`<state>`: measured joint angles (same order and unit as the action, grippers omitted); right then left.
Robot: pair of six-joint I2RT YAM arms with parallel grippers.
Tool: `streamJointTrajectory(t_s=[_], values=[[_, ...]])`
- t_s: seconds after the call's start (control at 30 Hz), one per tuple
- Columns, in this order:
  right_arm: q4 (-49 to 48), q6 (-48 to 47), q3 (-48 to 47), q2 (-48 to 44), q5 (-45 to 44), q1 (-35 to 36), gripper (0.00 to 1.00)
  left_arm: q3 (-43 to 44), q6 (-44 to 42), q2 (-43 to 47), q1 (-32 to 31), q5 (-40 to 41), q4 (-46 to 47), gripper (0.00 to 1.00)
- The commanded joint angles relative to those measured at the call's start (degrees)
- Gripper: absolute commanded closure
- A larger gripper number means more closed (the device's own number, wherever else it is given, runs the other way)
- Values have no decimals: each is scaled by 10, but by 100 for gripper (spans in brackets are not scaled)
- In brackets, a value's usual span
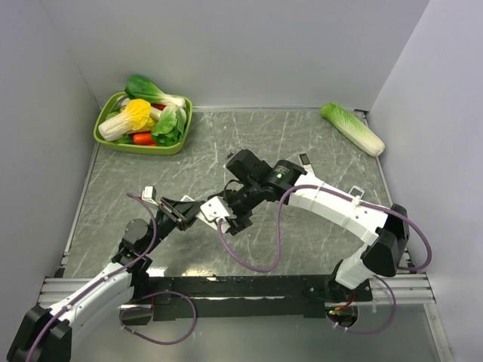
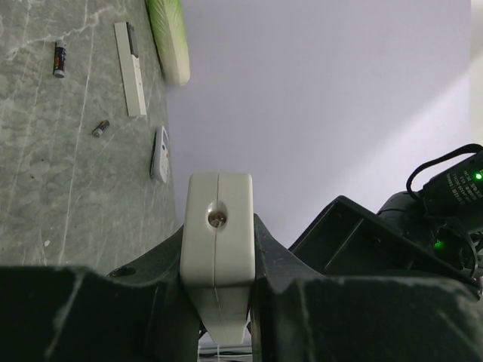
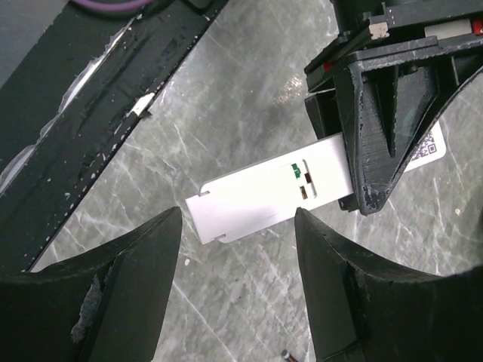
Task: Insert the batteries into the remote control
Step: Load the battery cover into the remote control.
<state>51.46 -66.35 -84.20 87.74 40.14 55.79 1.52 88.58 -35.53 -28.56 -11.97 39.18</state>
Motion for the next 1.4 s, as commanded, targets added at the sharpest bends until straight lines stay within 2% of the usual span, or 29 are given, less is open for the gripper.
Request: streamJointTrajectory(t_s=[0.0, 1.37], values=[[-4, -4, -13, 18, -7, 8, 31, 1, -8, -2, -2, -10, 32, 98], [34, -11, -40, 46, -14, 23, 32, 7, -6, -2, -2, -18, 34, 98]])
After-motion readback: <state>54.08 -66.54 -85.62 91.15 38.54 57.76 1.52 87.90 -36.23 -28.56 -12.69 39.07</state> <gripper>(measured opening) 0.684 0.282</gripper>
